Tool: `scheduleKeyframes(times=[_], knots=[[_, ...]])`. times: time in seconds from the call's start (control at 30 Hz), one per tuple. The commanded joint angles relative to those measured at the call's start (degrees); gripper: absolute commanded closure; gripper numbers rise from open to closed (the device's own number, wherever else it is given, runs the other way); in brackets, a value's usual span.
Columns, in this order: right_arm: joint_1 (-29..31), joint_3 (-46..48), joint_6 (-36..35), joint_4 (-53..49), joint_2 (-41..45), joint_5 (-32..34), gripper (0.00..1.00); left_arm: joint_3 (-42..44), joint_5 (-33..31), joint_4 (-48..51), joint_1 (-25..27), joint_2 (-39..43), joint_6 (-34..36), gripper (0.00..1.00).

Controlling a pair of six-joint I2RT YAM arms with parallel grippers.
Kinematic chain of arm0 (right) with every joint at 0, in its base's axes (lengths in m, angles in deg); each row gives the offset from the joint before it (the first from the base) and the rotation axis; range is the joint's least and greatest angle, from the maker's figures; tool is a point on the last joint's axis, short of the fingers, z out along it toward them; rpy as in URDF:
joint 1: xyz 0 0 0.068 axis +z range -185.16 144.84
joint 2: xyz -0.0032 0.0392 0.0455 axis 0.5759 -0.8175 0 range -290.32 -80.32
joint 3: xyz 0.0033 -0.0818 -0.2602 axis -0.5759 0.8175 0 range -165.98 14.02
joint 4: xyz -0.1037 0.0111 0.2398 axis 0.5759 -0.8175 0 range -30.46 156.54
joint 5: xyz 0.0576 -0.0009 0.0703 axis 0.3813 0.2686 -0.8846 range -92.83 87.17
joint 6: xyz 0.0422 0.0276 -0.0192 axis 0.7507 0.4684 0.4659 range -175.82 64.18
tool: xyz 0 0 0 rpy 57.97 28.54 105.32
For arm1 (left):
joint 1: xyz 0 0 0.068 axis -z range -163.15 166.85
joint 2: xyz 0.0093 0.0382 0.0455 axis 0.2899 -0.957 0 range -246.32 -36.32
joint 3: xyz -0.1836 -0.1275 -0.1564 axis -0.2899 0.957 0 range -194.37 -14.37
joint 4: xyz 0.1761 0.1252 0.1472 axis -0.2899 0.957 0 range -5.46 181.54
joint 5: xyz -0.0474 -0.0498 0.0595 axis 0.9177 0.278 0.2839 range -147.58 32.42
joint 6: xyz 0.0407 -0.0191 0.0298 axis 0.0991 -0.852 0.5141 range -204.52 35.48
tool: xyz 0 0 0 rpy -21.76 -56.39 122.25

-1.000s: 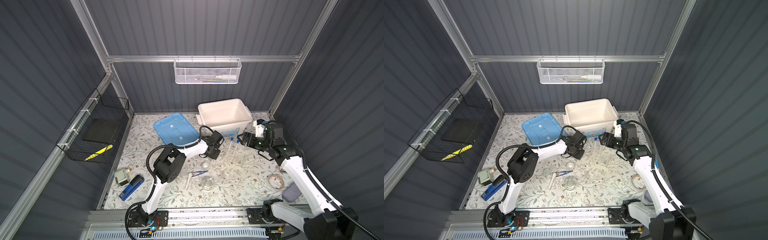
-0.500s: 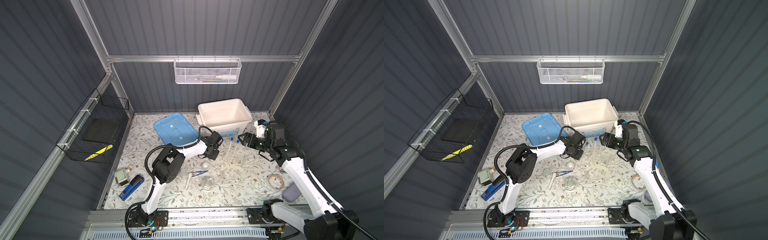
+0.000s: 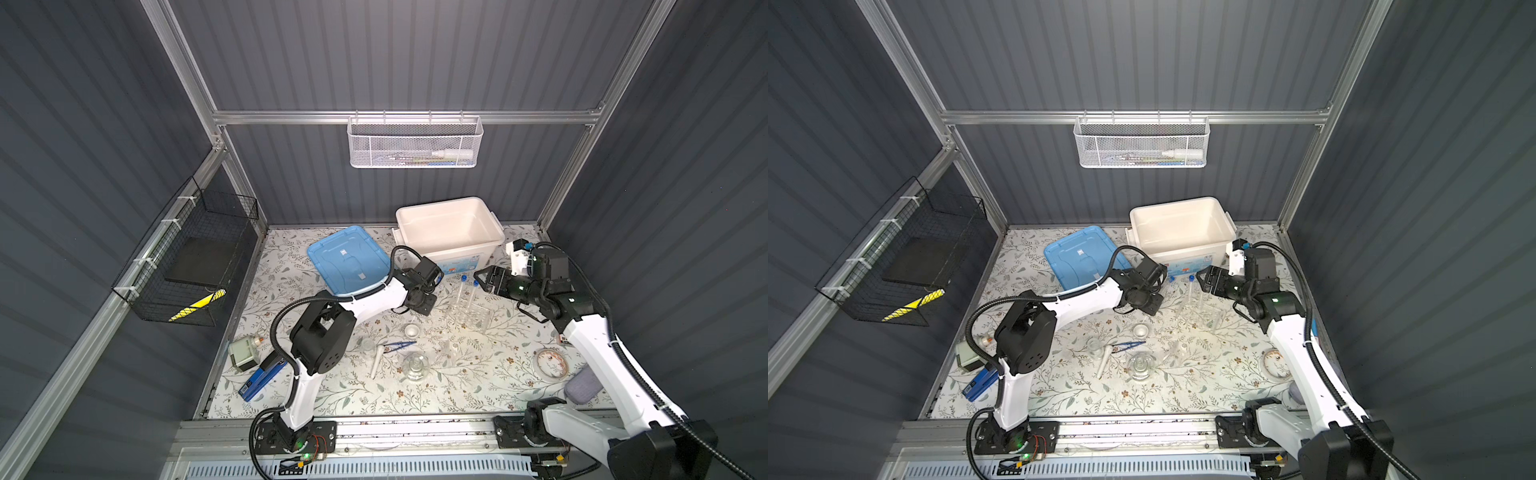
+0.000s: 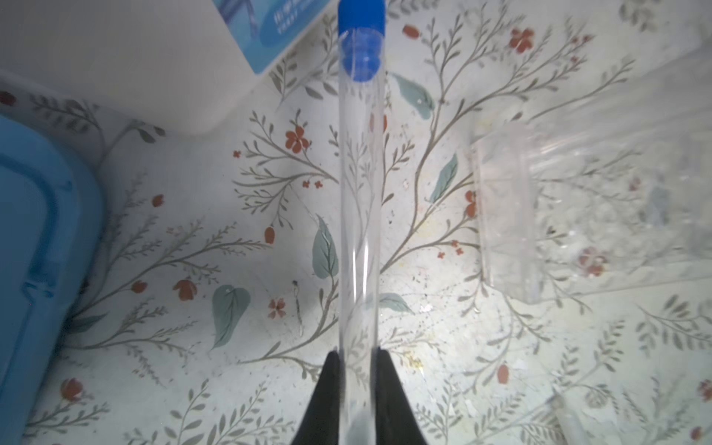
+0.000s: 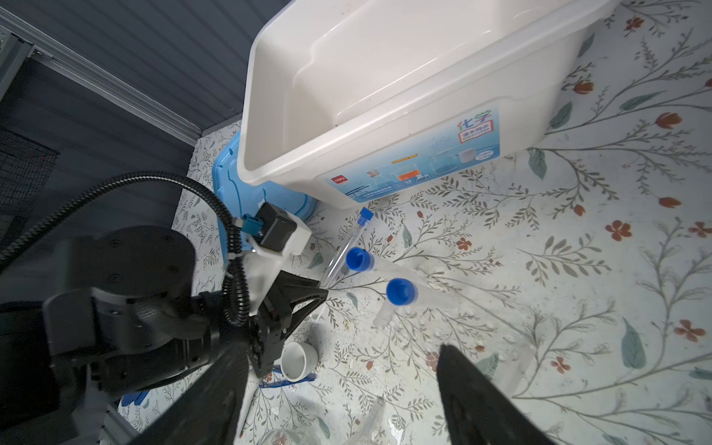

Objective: Organize the chemistry lab equipment

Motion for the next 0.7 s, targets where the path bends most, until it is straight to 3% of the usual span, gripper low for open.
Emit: scheduleKeyframes(times=[0.0, 0.67], knots=[[0.38, -0.33, 0.43, 0.43, -0.01, -1.68, 0.22, 0.54, -0.92, -0.32, 0.28, 4.19, 1.14, 0.94], [4.05, -10.54, 2.13, 6.15, -12.09, -7.37, 0.26, 5.46, -2.12, -3.25, 0.59, 16.2, 2.37, 0.92]])
